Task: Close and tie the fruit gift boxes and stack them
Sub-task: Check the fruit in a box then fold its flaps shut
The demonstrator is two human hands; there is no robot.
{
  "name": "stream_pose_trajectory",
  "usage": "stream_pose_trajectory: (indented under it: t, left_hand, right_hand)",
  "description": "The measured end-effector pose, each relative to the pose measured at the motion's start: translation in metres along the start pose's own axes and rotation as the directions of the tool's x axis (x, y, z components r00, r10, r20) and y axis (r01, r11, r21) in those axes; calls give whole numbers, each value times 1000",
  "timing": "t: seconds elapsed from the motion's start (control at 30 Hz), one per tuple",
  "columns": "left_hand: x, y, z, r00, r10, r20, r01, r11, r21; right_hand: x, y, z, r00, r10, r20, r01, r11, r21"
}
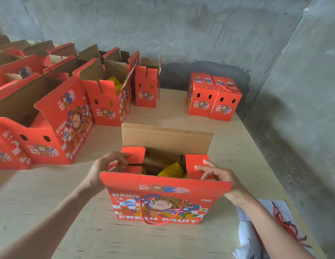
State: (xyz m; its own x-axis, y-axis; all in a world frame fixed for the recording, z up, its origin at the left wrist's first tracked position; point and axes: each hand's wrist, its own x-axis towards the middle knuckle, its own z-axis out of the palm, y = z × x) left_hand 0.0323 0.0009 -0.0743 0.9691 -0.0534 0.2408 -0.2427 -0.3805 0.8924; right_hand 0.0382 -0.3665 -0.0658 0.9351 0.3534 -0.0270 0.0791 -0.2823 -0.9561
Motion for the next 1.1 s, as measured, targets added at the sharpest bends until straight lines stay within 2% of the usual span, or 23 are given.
stream_pose_trajectory:
  t: [0.1,0.23,0.37,0.43,0.5,0.6,0.7,0.8,0.93,1.0,1.1]
  left_hand:
    - [-5,-2,-1,999,-41,36,44,994,-95]
    - [-12,-5,1,995,-103,12,104,977,-187]
    - [-12,-8,4,993,-117,3,115,968,-225]
    - [-14,-8,5,994,-106,-2,103,969,-226]
    - [-13,-8,6,994,-105,-7,101,967,-232]
    - [-13,-11,9,996,-79,-35,67,962,-267]
    - [-15,-11,13,990,-125,-69,92,929,-359]
    - [-16,-10,18,969,-218,-117,142,877,-459]
    - [-17,-5,22,866,-466,-182,310,786,-535]
    - [-16,-5,21,861,-477,-174,330,786,-522]
    - [-14,5,19,898,-417,-138,313,828,-465]
  right_hand:
    - [-2,-4,-4,996,24,83,-22,999,-24]
    - [-10,-11,-14,983,62,171,-59,998,-19]
    - [-15,-20,-24,928,93,361,-31,984,-173]
    - [-14,-24,-27,908,110,404,-30,979,-200]
    - [-13,-25,-27,909,101,404,-33,984,-173]
    - [-15,-20,-24,921,79,383,-78,997,-17]
    - [-16,-12,-21,953,22,302,-39,998,50]
    - [-19,-2,-12,996,4,86,-9,998,55]
    - [-22,3,16,991,-9,-136,30,987,155]
    - [-19,2,24,973,-19,-232,71,974,217]
    - [-14,-1,28,946,0,-323,66,979,195]
